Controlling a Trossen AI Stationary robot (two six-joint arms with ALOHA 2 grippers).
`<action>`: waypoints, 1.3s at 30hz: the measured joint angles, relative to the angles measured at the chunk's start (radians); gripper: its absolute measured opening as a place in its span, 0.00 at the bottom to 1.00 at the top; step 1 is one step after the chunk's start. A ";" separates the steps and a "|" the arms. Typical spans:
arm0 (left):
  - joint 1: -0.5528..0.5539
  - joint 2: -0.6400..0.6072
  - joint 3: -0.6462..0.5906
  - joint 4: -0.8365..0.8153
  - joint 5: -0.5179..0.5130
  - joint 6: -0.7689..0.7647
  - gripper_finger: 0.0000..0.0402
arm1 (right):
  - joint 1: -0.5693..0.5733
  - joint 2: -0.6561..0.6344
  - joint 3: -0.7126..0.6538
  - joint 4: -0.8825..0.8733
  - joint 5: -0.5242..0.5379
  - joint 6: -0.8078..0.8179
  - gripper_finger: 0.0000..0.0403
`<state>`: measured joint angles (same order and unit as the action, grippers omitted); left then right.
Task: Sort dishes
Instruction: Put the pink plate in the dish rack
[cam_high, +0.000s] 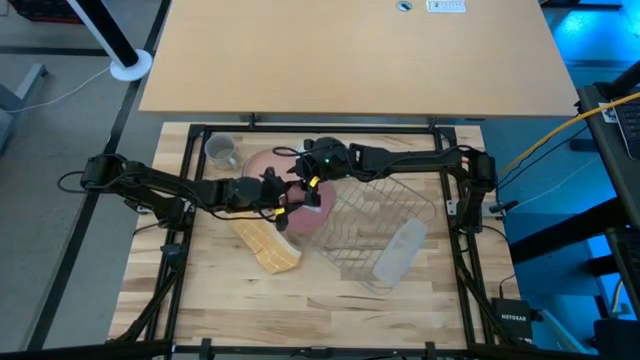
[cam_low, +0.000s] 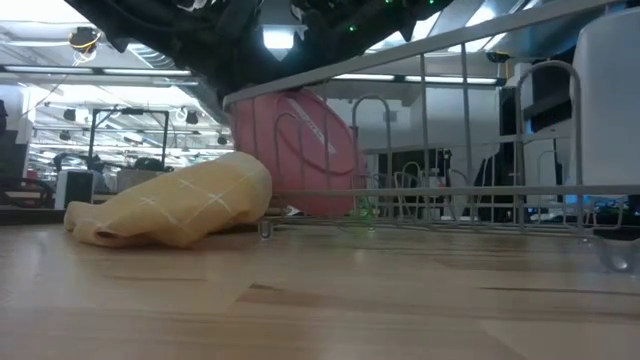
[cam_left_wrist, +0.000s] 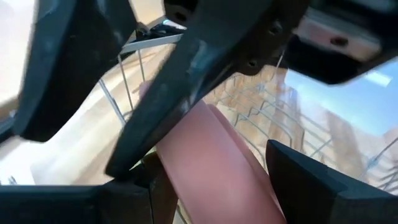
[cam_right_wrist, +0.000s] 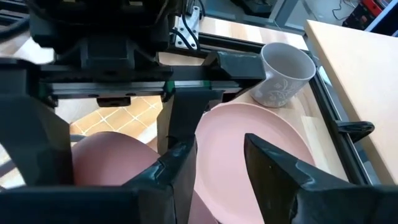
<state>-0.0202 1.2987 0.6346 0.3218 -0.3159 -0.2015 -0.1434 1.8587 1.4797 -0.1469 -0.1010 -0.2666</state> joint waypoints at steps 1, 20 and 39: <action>-0.001 0.000 0.000 -0.001 -0.001 -0.026 0.53 | 0.000 0.000 -0.001 0.003 0.003 0.000 0.35; -0.007 -0.001 0.003 -0.061 0.003 -0.105 0.53 | 0.001 0.004 -0.004 0.019 0.012 0.001 0.35; 0.002 0.000 0.000 -0.008 -0.079 -0.077 0.54 | -0.002 0.003 -0.001 0.033 0.022 0.003 0.35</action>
<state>-0.0185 1.2991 0.6342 0.3138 -0.3953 -0.2789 -0.1452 1.8614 1.4790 -0.1144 -0.0791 -0.2631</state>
